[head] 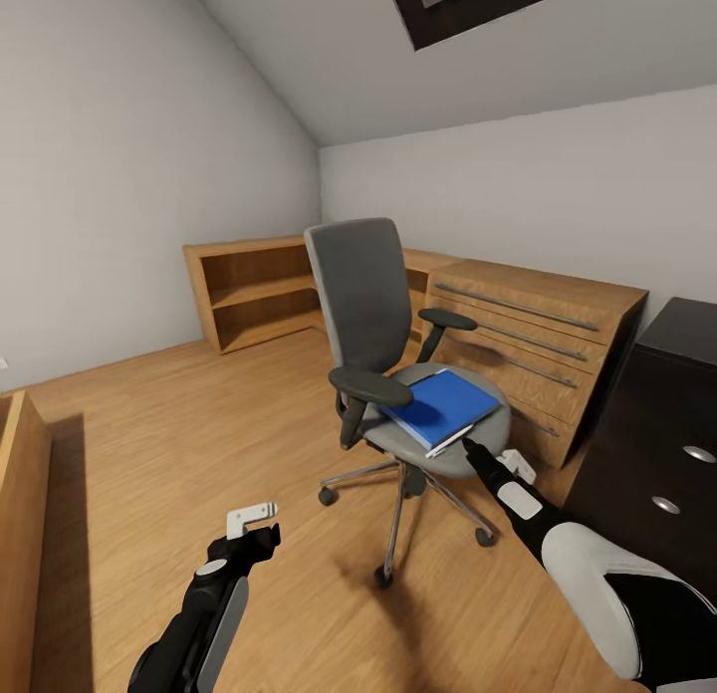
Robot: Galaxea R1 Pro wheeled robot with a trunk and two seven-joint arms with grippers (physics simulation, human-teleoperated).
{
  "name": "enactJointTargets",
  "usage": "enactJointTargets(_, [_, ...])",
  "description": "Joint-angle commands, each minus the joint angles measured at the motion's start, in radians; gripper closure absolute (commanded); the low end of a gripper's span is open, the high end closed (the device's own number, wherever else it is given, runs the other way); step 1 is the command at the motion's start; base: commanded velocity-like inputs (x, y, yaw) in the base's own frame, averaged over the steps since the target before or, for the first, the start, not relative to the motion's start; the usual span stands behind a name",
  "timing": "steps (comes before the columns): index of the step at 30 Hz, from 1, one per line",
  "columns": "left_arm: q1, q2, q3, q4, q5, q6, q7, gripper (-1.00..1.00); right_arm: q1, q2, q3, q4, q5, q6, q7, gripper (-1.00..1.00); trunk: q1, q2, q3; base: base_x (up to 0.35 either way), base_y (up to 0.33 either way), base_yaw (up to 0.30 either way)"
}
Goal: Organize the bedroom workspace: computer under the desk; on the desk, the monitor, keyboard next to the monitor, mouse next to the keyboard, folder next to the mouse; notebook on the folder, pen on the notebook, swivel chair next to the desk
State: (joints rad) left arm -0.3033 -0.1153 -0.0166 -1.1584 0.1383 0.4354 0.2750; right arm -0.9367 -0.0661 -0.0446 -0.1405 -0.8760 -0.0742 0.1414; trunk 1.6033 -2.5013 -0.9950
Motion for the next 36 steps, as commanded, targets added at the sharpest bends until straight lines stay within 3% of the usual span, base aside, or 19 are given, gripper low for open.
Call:
enactJointTargets(1, [0.000, 0.000, -0.002, -0.001, 0.010, 0.003, 0.009, -1.00, -0.001, 0.000, 0.000, 0.003, -0.004, -0.003, 0.006, -1.00, 0.000, 0.000, -0.001, 0.000, 0.000, 0.000])
enactJointTargets(21, [0.000, 0.000, -0.002, -0.001, 0.010, 0.003, 0.009, -1.00, -0.001, 0.000, 0.001, 0.004, -0.004, -0.003, 0.006, -1.00, 0.000, 0.000, -0.001, -0.241, 0.000, 0.000])
enactJointTargets(36, [0.000, 0.000, -0.002, -0.001, 0.010, 0.003, 0.009, -1.00, -0.001, 0.012, 0.003, 0.008, -0.005, -0.002, 0.005, -1.00, 0.000, 0.000, -0.008, -0.049, 0.000, 0.040])
